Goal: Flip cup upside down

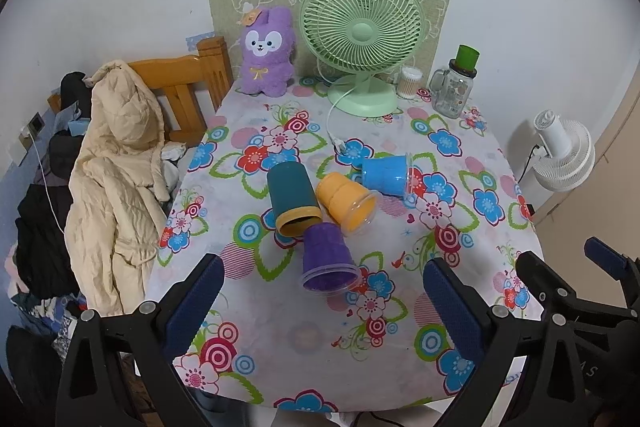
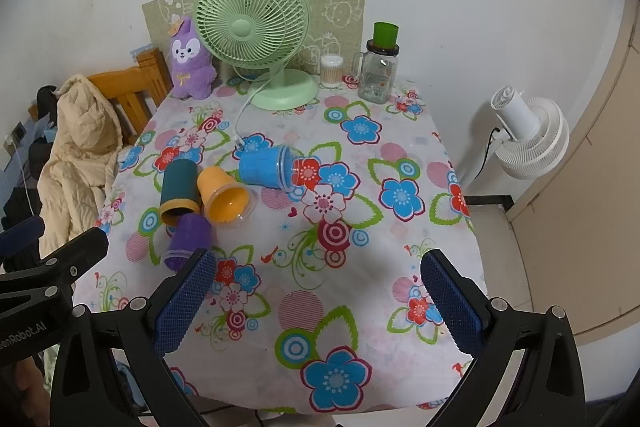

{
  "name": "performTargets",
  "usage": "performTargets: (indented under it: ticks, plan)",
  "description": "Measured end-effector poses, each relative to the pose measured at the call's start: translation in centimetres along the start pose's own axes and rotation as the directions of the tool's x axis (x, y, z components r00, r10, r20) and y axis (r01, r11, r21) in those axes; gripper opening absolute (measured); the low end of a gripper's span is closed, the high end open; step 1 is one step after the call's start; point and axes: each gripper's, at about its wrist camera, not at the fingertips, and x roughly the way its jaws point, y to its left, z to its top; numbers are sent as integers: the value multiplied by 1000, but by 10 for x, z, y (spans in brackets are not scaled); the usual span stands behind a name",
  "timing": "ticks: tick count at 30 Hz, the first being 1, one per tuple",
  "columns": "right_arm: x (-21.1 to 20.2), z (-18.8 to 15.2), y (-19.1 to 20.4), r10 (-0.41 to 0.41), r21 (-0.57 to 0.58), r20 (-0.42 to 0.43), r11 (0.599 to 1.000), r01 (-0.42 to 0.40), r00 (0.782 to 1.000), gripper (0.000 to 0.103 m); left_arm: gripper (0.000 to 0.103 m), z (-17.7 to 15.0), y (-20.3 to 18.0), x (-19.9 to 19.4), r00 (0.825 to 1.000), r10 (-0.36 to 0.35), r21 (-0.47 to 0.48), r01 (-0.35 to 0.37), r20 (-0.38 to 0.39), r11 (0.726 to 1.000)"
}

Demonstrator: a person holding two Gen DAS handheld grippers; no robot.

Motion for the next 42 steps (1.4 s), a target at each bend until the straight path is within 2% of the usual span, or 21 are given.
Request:
performTargets:
  ticks: [8, 13, 19, 23, 31, 42]
  plan:
    - [-6, -4, 0, -9, -1, 11, 1000, 9, 1000, 103, 101, 1, 0, -3, 1000, 7, 0, -7, 1, 1000]
    - [-8, -3, -3, 18, 17, 8, 1000, -18, 1000, 103, 101, 3, 2, -3, 1000, 10, -5, -10, 0, 1000]
    - [-9, 0, -4, 15, 17, 7, 1000, -15, 1000, 103, 101, 4, 4, -4, 1000, 10, -11, -10, 1, 1000]
    - [-10, 0, -2, -14, 11, 11, 1000, 14, 1000, 103, 101, 5, 2, -3, 1000, 5, -5, -5, -6, 1000]
    - [-10, 2, -2, 10, 9, 15, 1000, -10, 1000, 103, 101, 5, 0, -2, 1000, 1, -5, -1, -9, 1000]
    - [-9, 3, -2, -2, 6, 23, 1000, 2, 1000, 103, 101, 7, -1, 2, 1000, 0, -16, -1, -18, 1000]
